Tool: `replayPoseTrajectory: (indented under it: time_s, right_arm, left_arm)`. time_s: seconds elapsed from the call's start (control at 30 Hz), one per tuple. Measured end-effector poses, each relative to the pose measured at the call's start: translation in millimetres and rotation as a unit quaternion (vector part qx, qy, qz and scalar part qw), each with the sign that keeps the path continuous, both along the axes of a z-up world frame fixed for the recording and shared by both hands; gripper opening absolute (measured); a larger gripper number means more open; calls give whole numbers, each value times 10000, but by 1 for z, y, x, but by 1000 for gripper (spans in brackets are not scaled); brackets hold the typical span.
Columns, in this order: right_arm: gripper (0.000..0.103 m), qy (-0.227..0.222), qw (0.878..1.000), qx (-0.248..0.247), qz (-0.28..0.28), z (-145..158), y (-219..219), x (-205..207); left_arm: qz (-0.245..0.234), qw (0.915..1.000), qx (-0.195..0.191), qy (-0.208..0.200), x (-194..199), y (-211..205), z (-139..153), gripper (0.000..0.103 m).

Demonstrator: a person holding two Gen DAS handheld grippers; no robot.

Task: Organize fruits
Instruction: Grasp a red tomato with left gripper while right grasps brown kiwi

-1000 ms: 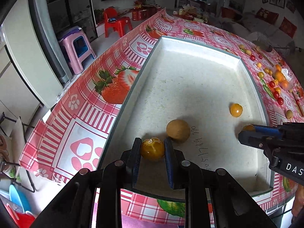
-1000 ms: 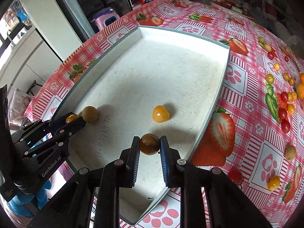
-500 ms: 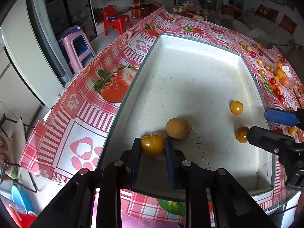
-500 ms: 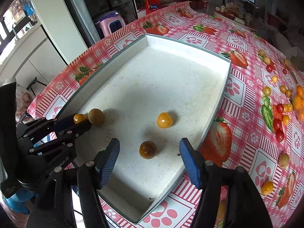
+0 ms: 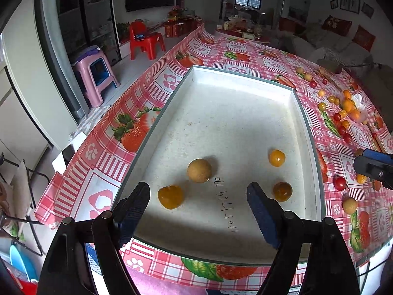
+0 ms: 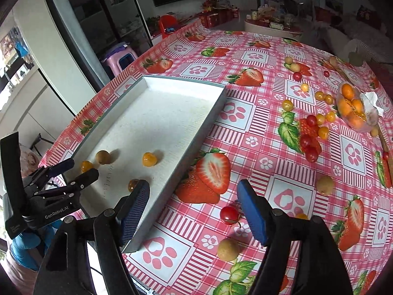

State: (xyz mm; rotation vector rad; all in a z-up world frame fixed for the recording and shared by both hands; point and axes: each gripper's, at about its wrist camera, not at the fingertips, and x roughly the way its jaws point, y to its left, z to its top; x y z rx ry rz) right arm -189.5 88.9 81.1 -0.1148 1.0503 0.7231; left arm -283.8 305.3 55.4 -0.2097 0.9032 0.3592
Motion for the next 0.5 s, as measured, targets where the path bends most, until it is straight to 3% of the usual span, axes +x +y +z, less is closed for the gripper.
replayPoseTrajectory:
  time_s: [0.23, 0.5]
  right_arm:
    - [77, 132, 9977, -133, -651, -16, -62, 21]
    - [77, 343, 9902, -213, -1339, -36, -125, 40]
  left_arm:
    - [-698, 9974, 79, -147, 25, -52, 19, 82]
    - [-1628, 9866, 61, -49, 55, -127, 22, 82]
